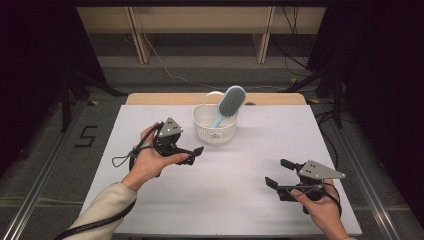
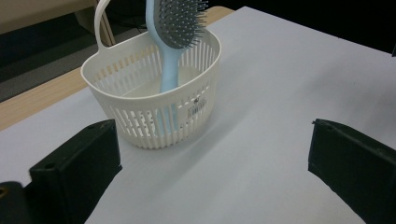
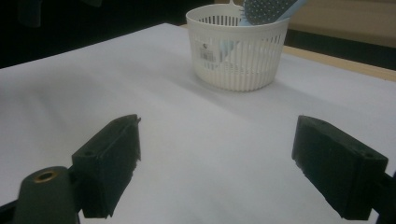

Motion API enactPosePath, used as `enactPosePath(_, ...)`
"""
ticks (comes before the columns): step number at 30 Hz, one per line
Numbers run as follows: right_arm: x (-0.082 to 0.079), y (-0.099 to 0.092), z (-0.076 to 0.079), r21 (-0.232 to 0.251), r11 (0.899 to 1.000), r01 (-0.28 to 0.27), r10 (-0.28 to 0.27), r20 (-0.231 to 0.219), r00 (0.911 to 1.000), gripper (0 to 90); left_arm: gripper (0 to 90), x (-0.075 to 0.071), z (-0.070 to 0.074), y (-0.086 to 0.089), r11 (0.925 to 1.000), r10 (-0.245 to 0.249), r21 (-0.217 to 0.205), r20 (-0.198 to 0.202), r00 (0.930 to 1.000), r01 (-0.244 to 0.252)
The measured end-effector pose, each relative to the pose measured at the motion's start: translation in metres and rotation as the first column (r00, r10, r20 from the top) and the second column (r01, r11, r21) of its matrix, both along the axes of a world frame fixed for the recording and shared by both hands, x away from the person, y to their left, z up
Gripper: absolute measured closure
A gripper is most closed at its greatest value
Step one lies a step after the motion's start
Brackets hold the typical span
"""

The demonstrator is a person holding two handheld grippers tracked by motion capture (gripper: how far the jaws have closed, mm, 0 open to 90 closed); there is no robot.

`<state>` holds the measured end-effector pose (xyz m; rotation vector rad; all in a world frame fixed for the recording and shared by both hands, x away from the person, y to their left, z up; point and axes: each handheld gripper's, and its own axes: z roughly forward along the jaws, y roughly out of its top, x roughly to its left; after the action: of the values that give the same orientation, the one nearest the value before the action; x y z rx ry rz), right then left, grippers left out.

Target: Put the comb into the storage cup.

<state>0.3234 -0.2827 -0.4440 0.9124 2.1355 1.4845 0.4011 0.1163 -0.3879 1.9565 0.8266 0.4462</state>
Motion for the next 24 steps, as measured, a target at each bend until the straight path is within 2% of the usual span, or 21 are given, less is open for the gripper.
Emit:
enactPosePath(12, 0.0, 0.0, 0.0, 0.003, 1.0, 0.0, 0.0, 0.0, 1.0, 16.0, 1.6, -0.012, -0.006, 0.013, 0.9999, 0.006, 0.012, 0.008, 0.9999, -0.006)
enactPosePath(24, 0.0, 0.0, 0.001, 0.005, 1.0, 0.0, 0.0, 0.003, 1.0, 15.9, 1.4, -0.028, -0.011, 0.027, 1.0, 0.001, -0.001, 0.027, 0.9996, -0.001)
